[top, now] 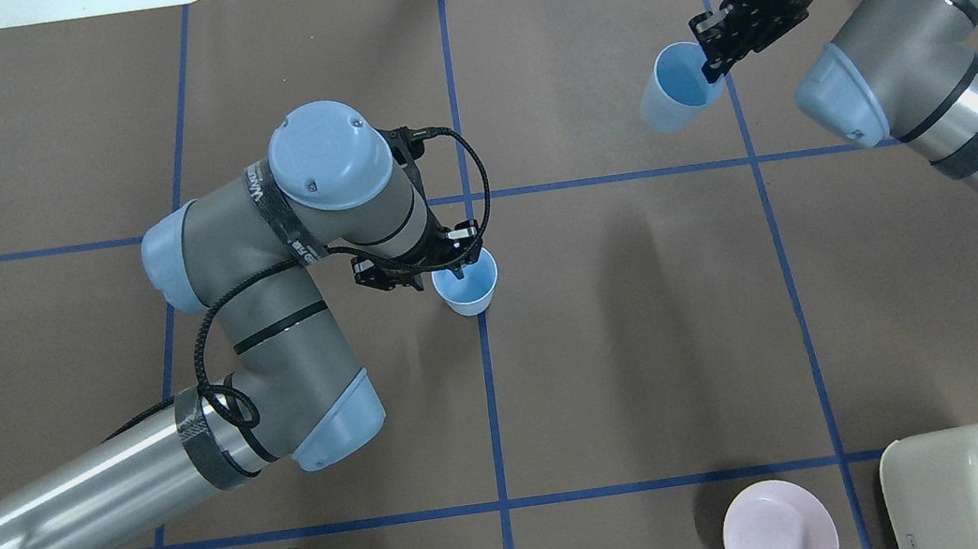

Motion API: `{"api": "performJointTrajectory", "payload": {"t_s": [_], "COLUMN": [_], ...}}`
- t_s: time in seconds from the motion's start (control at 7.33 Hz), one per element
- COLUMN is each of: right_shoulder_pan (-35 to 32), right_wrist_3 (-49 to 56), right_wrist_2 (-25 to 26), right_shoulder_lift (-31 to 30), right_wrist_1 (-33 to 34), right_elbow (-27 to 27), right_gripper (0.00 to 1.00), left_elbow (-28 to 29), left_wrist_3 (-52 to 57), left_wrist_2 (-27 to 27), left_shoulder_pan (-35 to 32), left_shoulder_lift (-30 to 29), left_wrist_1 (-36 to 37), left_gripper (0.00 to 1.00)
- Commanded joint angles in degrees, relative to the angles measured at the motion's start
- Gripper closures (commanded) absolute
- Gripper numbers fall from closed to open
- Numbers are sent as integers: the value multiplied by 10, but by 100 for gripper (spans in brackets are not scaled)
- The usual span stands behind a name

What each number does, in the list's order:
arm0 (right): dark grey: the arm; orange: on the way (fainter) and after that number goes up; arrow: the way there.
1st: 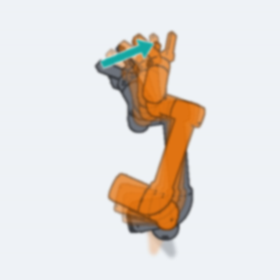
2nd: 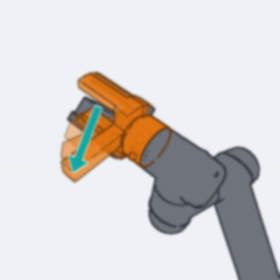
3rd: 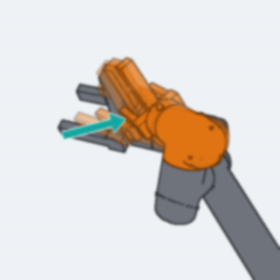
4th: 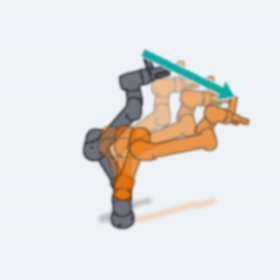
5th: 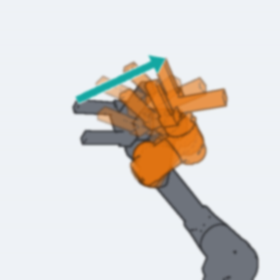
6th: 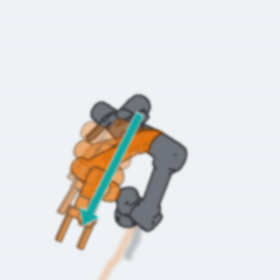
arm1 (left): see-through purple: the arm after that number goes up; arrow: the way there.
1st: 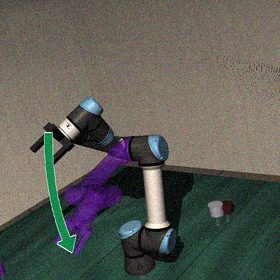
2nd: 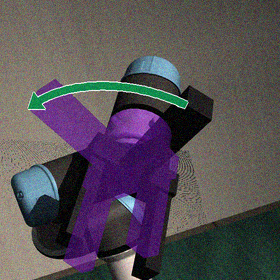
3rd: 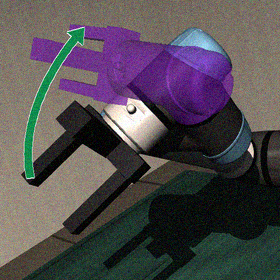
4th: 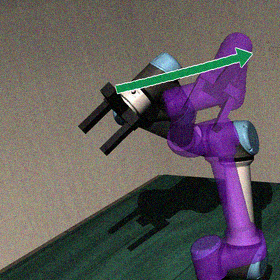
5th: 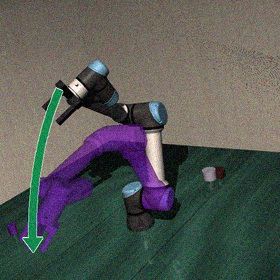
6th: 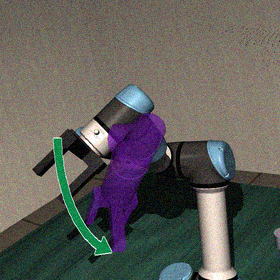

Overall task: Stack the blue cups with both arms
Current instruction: 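Release the cup at center with the left gripper while the right gripper lifts its cup, then carry the held cup over the center cup and lower it inside with the right gripper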

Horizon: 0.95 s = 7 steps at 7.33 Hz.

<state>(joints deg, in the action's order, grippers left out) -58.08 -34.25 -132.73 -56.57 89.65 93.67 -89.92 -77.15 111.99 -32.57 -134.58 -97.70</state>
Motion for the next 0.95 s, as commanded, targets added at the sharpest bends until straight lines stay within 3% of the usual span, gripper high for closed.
{"api": "performJointTrajectory", "payload": {"t_s": [0.0, 0.27, 0.55, 0.82], "right_shoulder_pan": [49, 112, 156, 193], "right_wrist_3": [-99, -165, -222, -238], "right_wrist_2": [7, 63, 93, 120], "right_shoulder_lift": [48, 81, 118, 131], "right_wrist_1": [0, 0, 0, 8], "right_elbow": [9, 13, 13, 18], "right_gripper": [100, 100, 100, 100], "left_elbow": [-59, -115, -114, -113], "left_wrist_3": [22, 120, 240, 275], "left_wrist_2": [43, 61, 62, 62], "left_shoulder_pan": [-41, -86, -129, -154], "left_shoulder_lift": [35, 96, 127, 158], "left_wrist_1": [19, 70, 111, 105], "left_gripper": [3, 3, 3, 3]}}
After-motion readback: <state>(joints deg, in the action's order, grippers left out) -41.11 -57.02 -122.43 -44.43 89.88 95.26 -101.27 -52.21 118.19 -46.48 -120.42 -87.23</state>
